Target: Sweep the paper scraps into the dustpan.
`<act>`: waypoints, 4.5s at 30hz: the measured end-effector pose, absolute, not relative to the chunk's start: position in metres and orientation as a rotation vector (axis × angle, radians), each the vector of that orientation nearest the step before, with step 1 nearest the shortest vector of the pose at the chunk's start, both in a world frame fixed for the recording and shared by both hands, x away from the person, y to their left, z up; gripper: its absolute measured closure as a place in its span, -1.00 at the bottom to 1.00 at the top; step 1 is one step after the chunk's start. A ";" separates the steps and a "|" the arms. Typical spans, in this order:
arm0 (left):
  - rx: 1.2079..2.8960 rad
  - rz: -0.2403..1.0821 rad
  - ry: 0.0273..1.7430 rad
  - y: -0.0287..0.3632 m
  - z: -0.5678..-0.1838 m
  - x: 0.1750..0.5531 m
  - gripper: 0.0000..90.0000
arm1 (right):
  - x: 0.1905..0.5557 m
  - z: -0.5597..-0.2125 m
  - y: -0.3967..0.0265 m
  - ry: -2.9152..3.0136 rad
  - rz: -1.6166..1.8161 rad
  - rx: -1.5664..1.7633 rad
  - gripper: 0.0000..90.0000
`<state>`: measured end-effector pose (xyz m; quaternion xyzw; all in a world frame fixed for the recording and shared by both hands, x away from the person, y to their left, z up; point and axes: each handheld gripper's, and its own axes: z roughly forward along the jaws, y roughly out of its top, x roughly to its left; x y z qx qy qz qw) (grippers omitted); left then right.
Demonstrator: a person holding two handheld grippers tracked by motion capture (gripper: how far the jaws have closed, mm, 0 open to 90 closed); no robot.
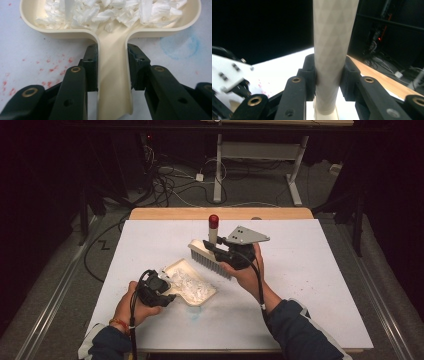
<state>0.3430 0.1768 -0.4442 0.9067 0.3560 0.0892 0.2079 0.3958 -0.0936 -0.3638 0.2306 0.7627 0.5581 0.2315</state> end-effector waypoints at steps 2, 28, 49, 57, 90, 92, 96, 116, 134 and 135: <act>2.527 0.245 0.995 0.182 -0.442 0.340 0.41 | 0.394 -0.365 -0.101 2.104 1.507 0.636 0.56; 2.545 0.258 1.056 0.187 -0.458 0.302 0.41 | 0.315 -0.399 -0.074 2.302 1.407 0.496 0.56; 2.542 0.244 1.039 0.187 -0.459 0.304 0.41 | 0.329 -0.368 -0.101 2.195 1.471 0.549 0.56; 2.546 0.240 1.045 0.186 -0.460 0.305 0.41 | 0.364 -0.358 -0.128 2.106 1.352 0.573 0.56; 2.551 0.245 1.043 0.183 -0.460 0.307 0.41 | 0.362 -0.398 -0.109 2.263 1.300 0.543 0.56; 2.550 0.246 1.043 0.183 -0.460 0.307 0.41 | 0.353 -0.398 -0.098 2.288 1.330 0.499 0.56; 2.548 0.250 1.043 0.183 -0.460 0.306 0.41 | 0.340 -0.397 -0.082 2.339 1.372 0.425 0.56; 2.538 0.244 1.055 0.181 -0.460 0.309 0.41 | 0.332 -0.364 -0.143 2.225 1.426 0.498 0.56; 2.521 0.235 1.056 0.183 -0.462 0.310 0.41 | 0.320 -0.359 -0.242 2.156 1.354 0.648 0.56; 2.524 0.236 1.053 0.183 -0.461 0.311 0.41 | 0.319 -0.359 -0.247 2.153 1.352 0.657 0.56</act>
